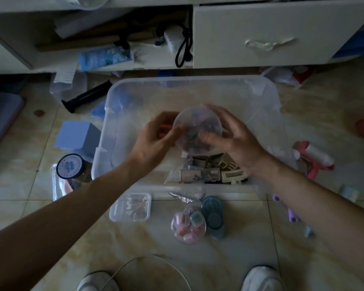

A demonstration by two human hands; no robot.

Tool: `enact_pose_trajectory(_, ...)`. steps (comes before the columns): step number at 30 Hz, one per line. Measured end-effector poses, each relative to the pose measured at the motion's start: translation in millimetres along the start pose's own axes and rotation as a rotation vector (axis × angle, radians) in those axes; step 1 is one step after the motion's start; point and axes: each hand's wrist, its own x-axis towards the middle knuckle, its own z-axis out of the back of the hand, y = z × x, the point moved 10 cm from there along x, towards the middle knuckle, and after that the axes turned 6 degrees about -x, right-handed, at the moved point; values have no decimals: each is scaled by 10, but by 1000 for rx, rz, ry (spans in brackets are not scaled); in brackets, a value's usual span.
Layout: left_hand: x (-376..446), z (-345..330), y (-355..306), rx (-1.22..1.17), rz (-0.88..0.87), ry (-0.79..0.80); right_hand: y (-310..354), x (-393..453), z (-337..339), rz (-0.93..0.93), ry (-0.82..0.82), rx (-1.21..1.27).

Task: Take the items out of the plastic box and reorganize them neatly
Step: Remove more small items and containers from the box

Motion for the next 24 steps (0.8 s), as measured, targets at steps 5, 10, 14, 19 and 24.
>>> enact_pose_trajectory(5,-655,-290,-744,53,-275,-94,412,-664,26,-87,324,129)
enact_pose_trajectory(10,-1551,-952,-232,37,-111,96,-283,-1401,-93,-412,618,-178)
enact_pose_trajectory(14,-1973,-1179,498,250,74,211,-1233,-1704,-183,-582,615,-309)
enact_pose_trajectory(19,-1856,-1047,935,544,73,183,-1934,-1845,276,-782,462,-285)
enact_pose_trajectory(24,-1669,-1022,1162,704,51,195,-2138,-1654,739,-713,317,-460)
